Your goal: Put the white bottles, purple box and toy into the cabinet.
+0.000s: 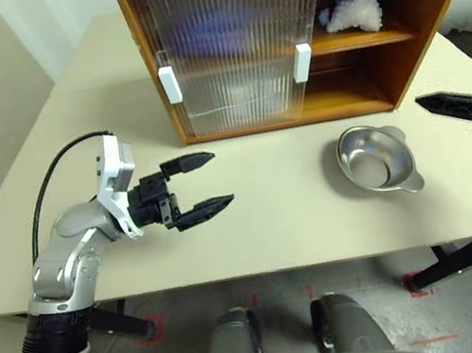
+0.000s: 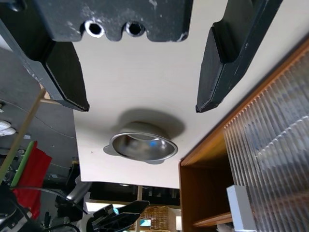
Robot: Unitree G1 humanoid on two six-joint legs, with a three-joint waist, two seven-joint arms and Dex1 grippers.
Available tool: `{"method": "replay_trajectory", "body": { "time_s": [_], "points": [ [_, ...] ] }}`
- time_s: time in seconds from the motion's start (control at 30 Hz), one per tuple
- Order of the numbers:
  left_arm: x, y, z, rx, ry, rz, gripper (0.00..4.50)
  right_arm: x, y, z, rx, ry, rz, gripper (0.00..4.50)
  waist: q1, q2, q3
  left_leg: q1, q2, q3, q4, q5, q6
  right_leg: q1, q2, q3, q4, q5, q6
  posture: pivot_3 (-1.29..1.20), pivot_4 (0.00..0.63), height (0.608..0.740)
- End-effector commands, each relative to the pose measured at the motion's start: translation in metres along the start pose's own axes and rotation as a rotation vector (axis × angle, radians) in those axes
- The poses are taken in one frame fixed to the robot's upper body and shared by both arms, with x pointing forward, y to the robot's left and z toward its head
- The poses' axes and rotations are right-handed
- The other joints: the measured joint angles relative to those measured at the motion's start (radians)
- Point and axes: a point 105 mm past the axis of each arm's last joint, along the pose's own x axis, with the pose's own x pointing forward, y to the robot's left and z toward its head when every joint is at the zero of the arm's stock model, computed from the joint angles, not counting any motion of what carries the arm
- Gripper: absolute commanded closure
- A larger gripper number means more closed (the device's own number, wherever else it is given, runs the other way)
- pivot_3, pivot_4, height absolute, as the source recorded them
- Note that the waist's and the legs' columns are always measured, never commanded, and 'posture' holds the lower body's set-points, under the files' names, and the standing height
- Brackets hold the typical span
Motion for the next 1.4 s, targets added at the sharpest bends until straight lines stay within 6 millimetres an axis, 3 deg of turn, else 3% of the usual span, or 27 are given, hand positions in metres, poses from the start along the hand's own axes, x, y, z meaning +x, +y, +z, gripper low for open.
{"method": "replay_trajectory", "body": {
  "time_s": [0.03,0.17,0.3,0.5,0.67,0.87,1.0,1.13,1.27,1.4],
  "points": [
    [0.0,0.001,0.006,0.014,0.005,-0.009,0.0,-0.01,-0.015,-0.02,0.116,-0.025,-0.052,0.02,0.002,0.0,0.0,0.0,0.0,0.0,0.001,0.0,0.0,0.0,0.0,0.0,0.0,0.0,0.0,0.01,0.055,0.74],
    [-0.002,0.002,0.007,0.016,0.006,-0.008,0.0,-0.011,-0.026,-0.045,0.177,-0.023,-0.106,0.02,0.001,0.0,0.0,-0.001,-0.001,0.0,0.001,0.0,0.0,0.0,0.0,0.0,-0.001,0.0,0.0,0.0,0.057,0.74],
    [-0.001,0.0,0.006,0.012,0.007,-0.012,0.0,-0.002,-0.022,-0.069,0.232,0.0,-0.078,0.02,-0.011,-0.001,0.0,-0.001,0.0,0.0,0.0,0.0,0.0,0.0,0.001,0.0,-0.001,-0.001,0.0,0.0,0.059,0.74],
    [-0.002,-0.004,0.005,0.008,0.015,-0.027,0.0,0.023,-0.027,-0.057,0.195,-0.1,-0.115,0.02,-0.022,-0.001,0.001,-0.001,0.0,0.0,0.0,0.0,0.0,0.0,0.001,0.001,-0.001,0.0,0.001,0.01,0.054,0.74],
    [-0.007,-0.002,0.007,0.033,0.02,-0.024,0.0,0.035,-0.039,-0.075,0.274,-0.043,-0.175,0.02,-0.014,-0.002,0.001,-0.001,0.0,0.0,-0.001,0.0,0.0,0.0,0.0,0.0,-0.001,-0.001,0.0,0.02,0.053,0.74],
    [-0.008,-0.003,0.006,0.038,0.024,-0.026,0.0,0.045,-0.043,-0.074,0.313,-0.071,-0.171,0.02,-0.015,-0.002,0.001,-0.002,-0.001,0.0,-0.002,0.0,0.0,-0.001,0.0,0.0,-0.002,-0.001,0.0,0.04,0.049,0.74],
    [-0.007,-0.008,0.002,0.029,0.022,-0.028,0.0,0.047,-0.041,-0.057,0.272,-0.113,-0.159,0.02,-0.016,-0.002,0.001,-0.002,0.0,0.0,-0.003,0.0,0.0,-0.001,0.0,0.0,-0.002,-0.001,0.0,0.05,0.043,0.74],
    [-0.009,-0.006,0.003,0.03,0.02,-0.016,0.0,0.032,-0.03,-0.037,0.224,-0.093,-0.109,0.02,-0.011,-0.002,0.002,-0.002,-0.001,0.0,-0.002,0.0,0.0,-0.001,0.0,0.0,-0.002,-0.001,0.0,0.04,0.04,0.74],
    [-0.009,-0.005,0.002,0.031,0.022,-0.02,0.0,0.027,-0.044,-0.037,0.213,-0.087,-0.167,0.02,-0.011,-0.004,0.0,-0.002,-0.001,0.0,-0.002,0.0,0.0,0.0,-0.001,0.0,-0.003,-0.001,0.001,0.04,0.038,0.74],
    [-0.004,-0.005,0.004,0.038,0.013,-0.032,0.0,0.035,-0.063,-0.043,0.285,-0.157,-0.223,0.02,-0.019,-0.006,-0.001,-0.002,-0.001,0.0,-0.002,0.0,0.0,0.0,0.0,0.0,-0.003,-0.001,0.001,0.04,0.039,0.74]
  ]
}}
